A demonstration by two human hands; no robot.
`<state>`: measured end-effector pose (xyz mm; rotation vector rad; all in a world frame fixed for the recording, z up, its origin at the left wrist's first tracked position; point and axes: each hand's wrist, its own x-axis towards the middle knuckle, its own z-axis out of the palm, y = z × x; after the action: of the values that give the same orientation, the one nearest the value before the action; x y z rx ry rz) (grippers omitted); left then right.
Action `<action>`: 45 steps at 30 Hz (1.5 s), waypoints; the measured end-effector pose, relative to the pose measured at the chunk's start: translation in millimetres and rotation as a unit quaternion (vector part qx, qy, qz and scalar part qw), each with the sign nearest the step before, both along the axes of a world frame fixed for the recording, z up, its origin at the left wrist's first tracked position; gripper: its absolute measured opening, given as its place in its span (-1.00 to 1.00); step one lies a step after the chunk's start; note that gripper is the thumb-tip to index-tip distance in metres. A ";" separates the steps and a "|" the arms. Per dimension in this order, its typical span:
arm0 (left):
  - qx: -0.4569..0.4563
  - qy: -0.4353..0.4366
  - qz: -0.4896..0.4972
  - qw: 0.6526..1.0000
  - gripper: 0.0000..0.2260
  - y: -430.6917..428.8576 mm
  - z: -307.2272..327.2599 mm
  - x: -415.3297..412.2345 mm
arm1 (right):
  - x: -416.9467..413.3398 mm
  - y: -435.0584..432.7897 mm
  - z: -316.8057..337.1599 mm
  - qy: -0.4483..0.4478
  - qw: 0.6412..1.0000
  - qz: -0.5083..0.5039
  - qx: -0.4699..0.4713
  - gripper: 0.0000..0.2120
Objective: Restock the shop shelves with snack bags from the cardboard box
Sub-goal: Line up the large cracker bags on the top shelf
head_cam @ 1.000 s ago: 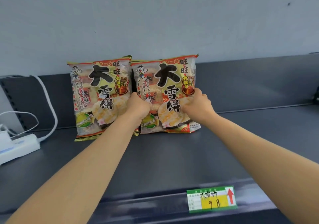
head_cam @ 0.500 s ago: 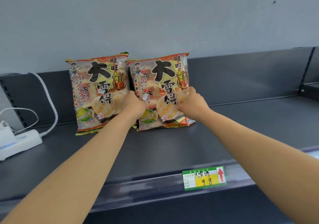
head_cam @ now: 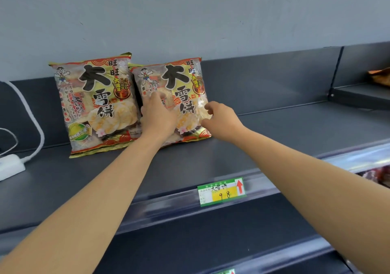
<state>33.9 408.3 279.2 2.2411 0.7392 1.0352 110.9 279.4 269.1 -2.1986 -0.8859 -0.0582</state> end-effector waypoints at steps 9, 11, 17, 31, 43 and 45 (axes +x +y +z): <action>-0.028 0.001 -0.254 0.967 -0.62 -216.2 -17.4 18.0 | -0.3 -188.0 -14.4 -0.067 0.994 -0.082 -0.019 -0.55; -0.049 0.020 -0.308 0.950 -0.64 -273.6 -30.2 20.4 | 1.4 -248.0 -24.9 -0.065 0.990 -0.125 -0.029 -0.56; -0.194 0.178 -0.377 0.888 -0.64 -408.5 -105.9 22.3 | 5.1 -416.3 -90.4 0.010 0.966 -0.218 -0.137 -0.68; -0.422 0.420 -0.159 0.788 -0.59 -465.2 -269.7 -14.6 | -21.3 -498.7 -260.6 0.247 0.896 -0.091 -0.358 -0.51; -0.547 0.420 -0.069 0.721 -0.49 -463.8 -314.6 -28.4 | -21.3 -488.9 -314.3 0.402 0.871 -0.118 -0.256 -0.26; -0.567 0.409 -0.054 0.713 -0.60 -461.2 -317.8 -28.2 | -19.6 -488.2 -318.7 0.431 0.863 -0.136 -0.226 -0.25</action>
<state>5.7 -52.8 -38.6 1.4269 1.1317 -0.5559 91.3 -208.8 -49.5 -2.3732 -0.0681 1.0139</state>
